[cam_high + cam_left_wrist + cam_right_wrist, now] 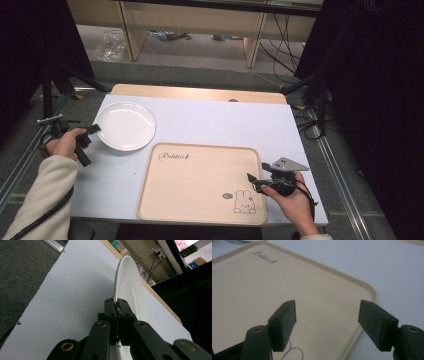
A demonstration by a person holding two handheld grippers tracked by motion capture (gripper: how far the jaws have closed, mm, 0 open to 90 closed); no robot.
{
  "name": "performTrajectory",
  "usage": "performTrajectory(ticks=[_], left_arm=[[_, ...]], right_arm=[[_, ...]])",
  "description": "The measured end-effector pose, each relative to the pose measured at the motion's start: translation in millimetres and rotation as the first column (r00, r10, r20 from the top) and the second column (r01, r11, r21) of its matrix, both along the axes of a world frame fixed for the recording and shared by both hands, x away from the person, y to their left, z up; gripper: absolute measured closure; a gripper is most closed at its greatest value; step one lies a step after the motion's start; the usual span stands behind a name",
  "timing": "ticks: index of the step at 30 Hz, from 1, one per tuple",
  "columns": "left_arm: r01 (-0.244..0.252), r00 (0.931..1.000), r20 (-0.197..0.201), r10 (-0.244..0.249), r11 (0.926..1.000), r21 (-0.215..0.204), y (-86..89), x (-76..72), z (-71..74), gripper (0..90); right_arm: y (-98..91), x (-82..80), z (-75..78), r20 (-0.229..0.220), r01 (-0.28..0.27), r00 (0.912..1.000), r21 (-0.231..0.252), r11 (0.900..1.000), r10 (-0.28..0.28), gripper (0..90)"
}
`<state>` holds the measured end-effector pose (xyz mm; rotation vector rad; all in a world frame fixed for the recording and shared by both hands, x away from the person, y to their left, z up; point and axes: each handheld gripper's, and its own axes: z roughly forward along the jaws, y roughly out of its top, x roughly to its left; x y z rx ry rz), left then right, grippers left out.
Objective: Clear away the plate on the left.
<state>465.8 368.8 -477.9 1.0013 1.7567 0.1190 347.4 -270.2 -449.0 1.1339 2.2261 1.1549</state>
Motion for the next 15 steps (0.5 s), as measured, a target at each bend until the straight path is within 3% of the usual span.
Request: performTrajectory(ticks=[8, 11, 12, 15], left_arm=[[-0.006, 1.0, 0.004, 0.007, 0.9998, -0.019, -0.2, -0.4, 0.8, 87.0], [-0.008, 0.9999, 0.011, 0.008, 0.9992, -0.04, 0.4, -0.5, -0.5, 86.8], [-0.006, 0.9995, 0.029, 0.008, 0.9984, -0.056, 0.6, -0.3, -2.0, 86.8], [-0.016, 0.9999, 0.003, 0.016, 0.9985, -0.053, 1.0, -0.7, -1.6, 86.9]], right_arm=[[0.5, 0.6, -0.8, 0.011, -0.003, 0.9999, 0.007, 1.0, 0.003, 31.3], [0.5, 0.6, -0.8, 0.011, -0.004, 0.9999, 0.007, 1.0, 0.004, 31.3], [0.6, 0.6, -0.8, 0.01, -0.003, 0.9999, 0.008, 1.0, 0.003, 31.3], [0.6, 0.6, -0.8, 0.012, -0.002, 0.9999, 0.009, 1.0, 0.002, 31.3]])
